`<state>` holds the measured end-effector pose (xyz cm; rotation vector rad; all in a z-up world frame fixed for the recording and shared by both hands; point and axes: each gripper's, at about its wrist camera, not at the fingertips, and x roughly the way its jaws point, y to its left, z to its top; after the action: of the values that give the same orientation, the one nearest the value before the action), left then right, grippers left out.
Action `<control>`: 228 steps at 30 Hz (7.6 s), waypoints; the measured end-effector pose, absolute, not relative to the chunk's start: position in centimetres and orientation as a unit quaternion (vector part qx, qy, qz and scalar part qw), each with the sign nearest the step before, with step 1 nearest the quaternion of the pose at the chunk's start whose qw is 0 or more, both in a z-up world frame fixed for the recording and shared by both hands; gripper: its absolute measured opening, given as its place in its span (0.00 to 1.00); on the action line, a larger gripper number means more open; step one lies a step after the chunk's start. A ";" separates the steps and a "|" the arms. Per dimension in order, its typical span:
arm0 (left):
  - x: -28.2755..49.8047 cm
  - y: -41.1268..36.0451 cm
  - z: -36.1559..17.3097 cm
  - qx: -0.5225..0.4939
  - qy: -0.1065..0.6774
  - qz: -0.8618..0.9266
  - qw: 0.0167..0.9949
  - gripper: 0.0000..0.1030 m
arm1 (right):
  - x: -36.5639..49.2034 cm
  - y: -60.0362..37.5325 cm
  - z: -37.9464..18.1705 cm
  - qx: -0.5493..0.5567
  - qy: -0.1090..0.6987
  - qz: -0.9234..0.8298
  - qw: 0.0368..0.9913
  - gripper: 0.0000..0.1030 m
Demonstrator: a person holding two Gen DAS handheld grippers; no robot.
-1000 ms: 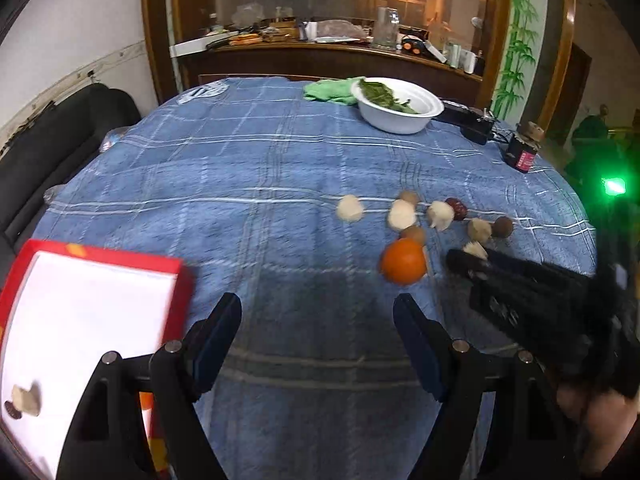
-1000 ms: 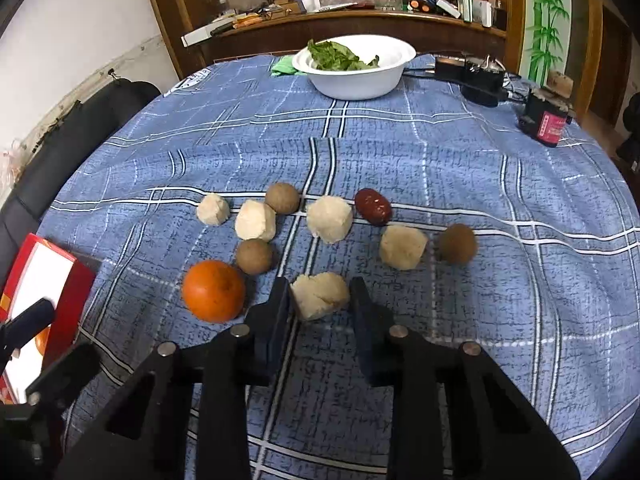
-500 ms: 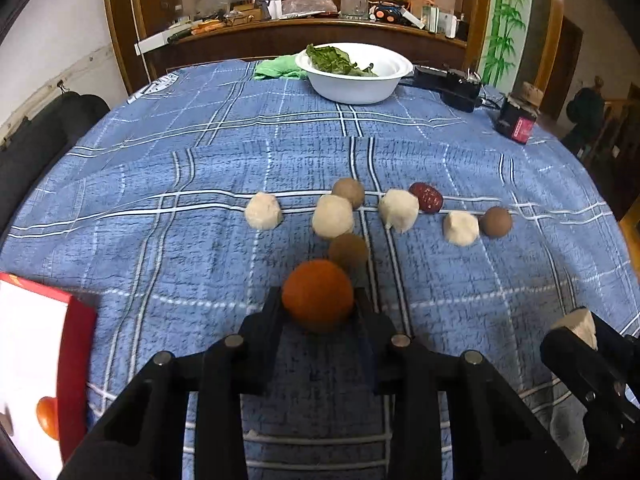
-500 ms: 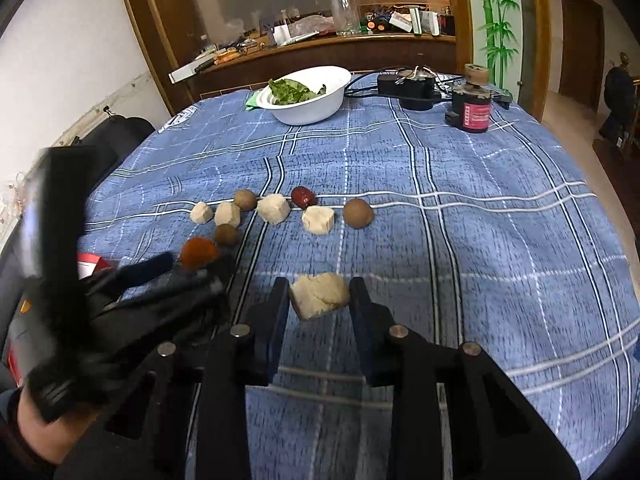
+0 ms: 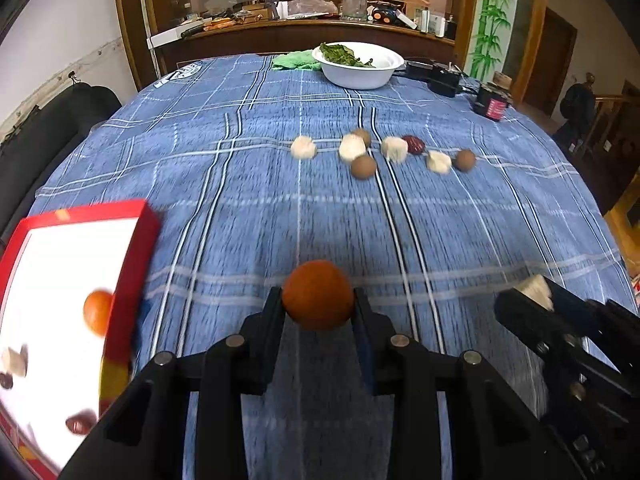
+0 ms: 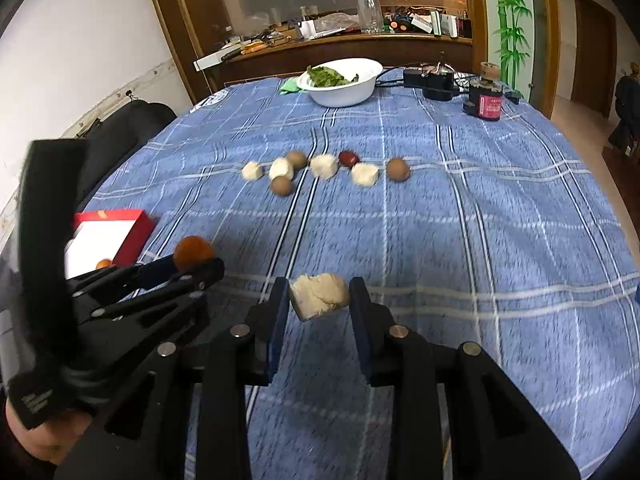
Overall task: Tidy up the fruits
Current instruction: 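Carry the white cube and tangerine to the tray and release both, then grasp a brown nut with the right tool while the left tool grasps another nut, then carry both brown nuts over the white tray and open both tools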
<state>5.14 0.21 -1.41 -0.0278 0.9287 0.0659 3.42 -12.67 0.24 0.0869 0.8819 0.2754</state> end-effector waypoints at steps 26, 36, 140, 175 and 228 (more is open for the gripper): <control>-0.8 3.2 0.6 -0.033 0.428 0.030 0.903 0.31 | -1.6 -8.3 0.8 0.022 0.421 0.147 0.895 0.31; -2.7 5.3 1.1 -0.049 0.420 0.037 0.905 0.31 | -2.2 -5.7 1.3 0.012 0.414 0.174 0.894 0.32; -1.7 22.9 2.8 -0.092 0.378 0.253 0.886 0.77 | -2.0 12.2 0.6 -0.047 0.418 0.337 0.842 0.68; 15.4 -1.4 -2.4 -0.035 0.428 0.023 0.903 0.77 | 18.1 -17.7 -2.8 0.115 0.455 0.072 0.880 0.26; -0.5 6.3 1.9 -0.038 0.395 0.083 0.914 0.19 | -1.9 -5.5 0.2 0.018 0.429 0.170 0.887 0.26</control>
<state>-0.46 6.30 1.89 -0.0786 0.8137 0.1701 -1.94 -5.46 0.19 0.0373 0.8913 0.3532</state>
